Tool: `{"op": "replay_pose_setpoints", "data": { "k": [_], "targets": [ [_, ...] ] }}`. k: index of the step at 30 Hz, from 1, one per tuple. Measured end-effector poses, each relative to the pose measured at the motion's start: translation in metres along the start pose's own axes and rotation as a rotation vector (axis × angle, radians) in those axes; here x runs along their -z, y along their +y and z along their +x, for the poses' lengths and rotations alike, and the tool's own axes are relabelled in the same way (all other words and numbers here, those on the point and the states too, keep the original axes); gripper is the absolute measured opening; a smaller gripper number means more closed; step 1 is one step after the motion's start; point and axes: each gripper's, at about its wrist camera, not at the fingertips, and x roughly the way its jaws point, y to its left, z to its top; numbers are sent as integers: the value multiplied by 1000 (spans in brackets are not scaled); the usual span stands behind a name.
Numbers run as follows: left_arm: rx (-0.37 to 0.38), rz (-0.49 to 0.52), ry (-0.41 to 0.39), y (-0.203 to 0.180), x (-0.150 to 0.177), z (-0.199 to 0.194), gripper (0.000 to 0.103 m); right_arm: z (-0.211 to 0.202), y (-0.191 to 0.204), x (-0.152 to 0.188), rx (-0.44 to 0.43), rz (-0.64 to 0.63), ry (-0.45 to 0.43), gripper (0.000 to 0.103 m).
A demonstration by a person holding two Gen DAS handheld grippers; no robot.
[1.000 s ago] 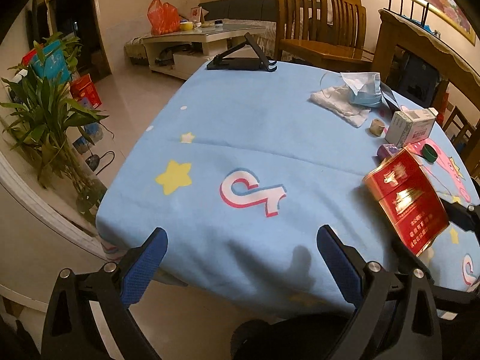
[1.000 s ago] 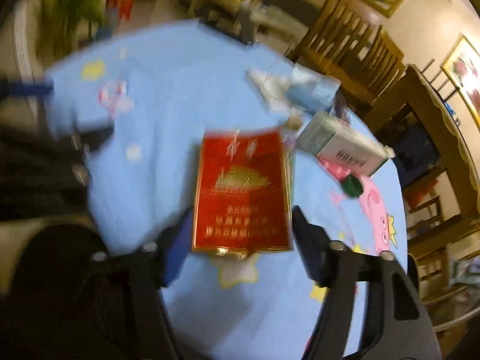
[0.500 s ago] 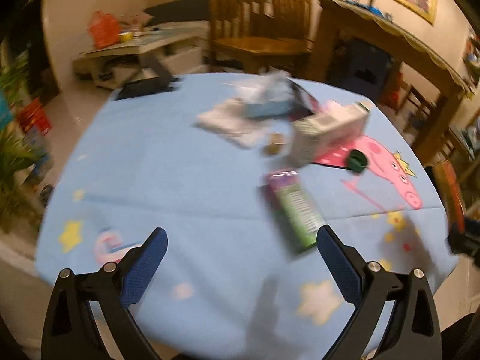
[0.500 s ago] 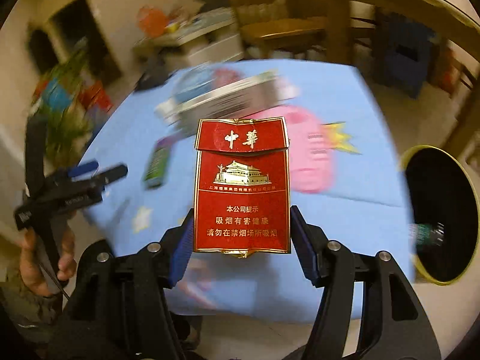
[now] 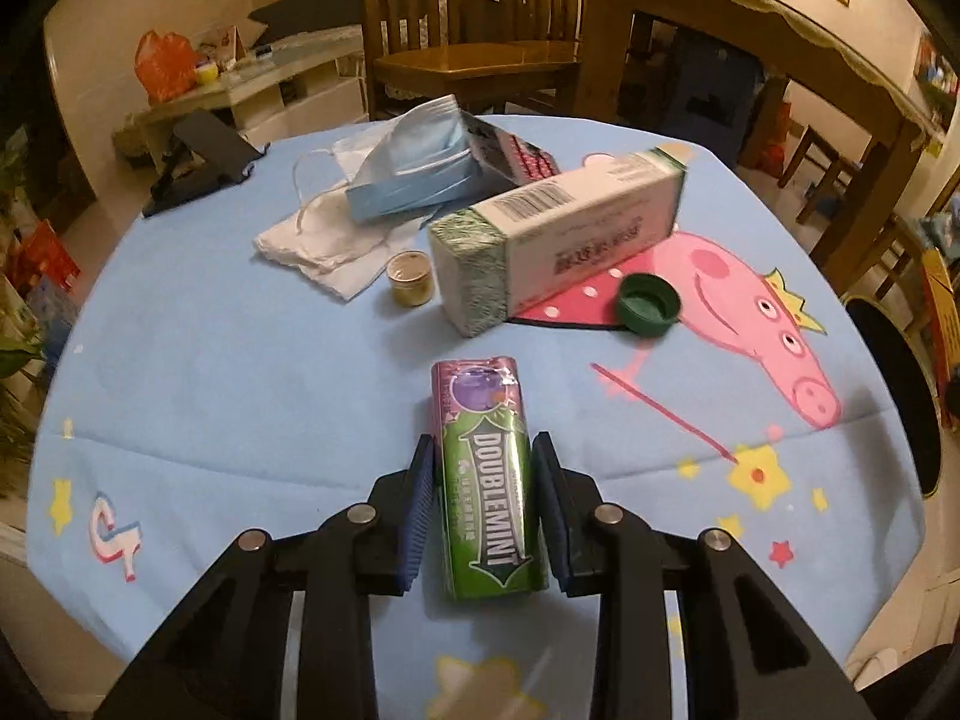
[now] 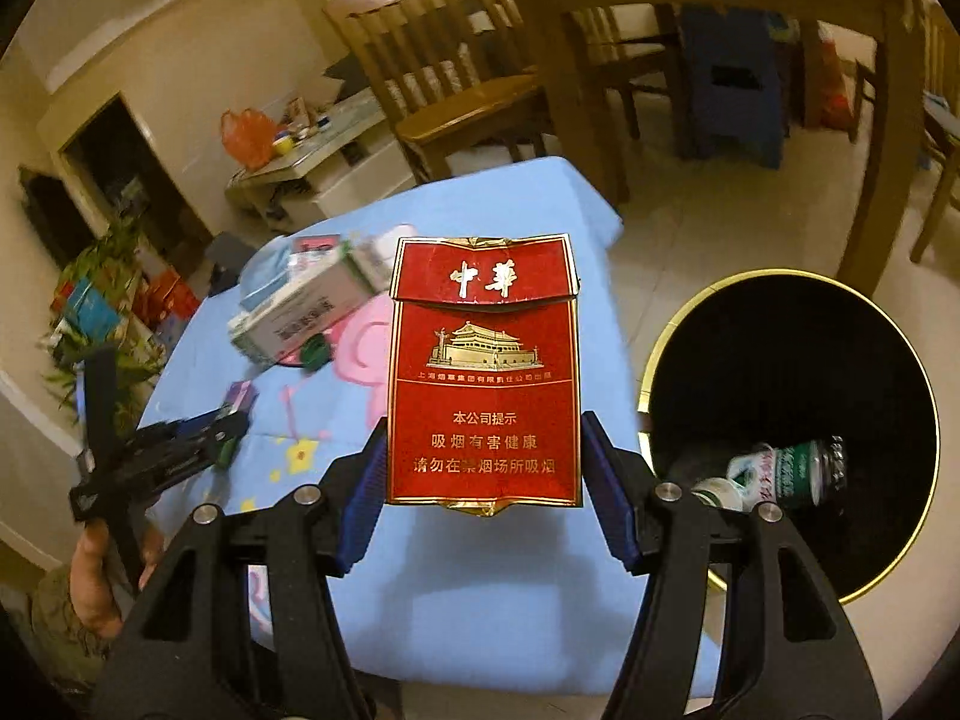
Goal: Collect trash
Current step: 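Carry cigarette pack and gum pack over the black bin and open both tools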
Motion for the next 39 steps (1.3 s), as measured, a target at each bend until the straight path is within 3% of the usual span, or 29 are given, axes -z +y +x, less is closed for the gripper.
{"op": "replay_pose_setpoints", "data": {
  "k": [6, 14, 25, 39],
  "targets": [
    [-55, 98, -129, -50, -10, -36, 31, -30, -29, -12, 44, 39, -95, 60],
    [5, 254, -234, -132, -18, -64, 31, -52, -66, -4, 140, 78, -124, 60],
    [84, 381, -270, -212, -19, -72, 31, -77, -105, 4, 254, 133, -171, 60],
    [134, 456, -242, -276, -19, -53, 31, -68, -112, 6, 426, 104, -165, 60]
  ]
}}
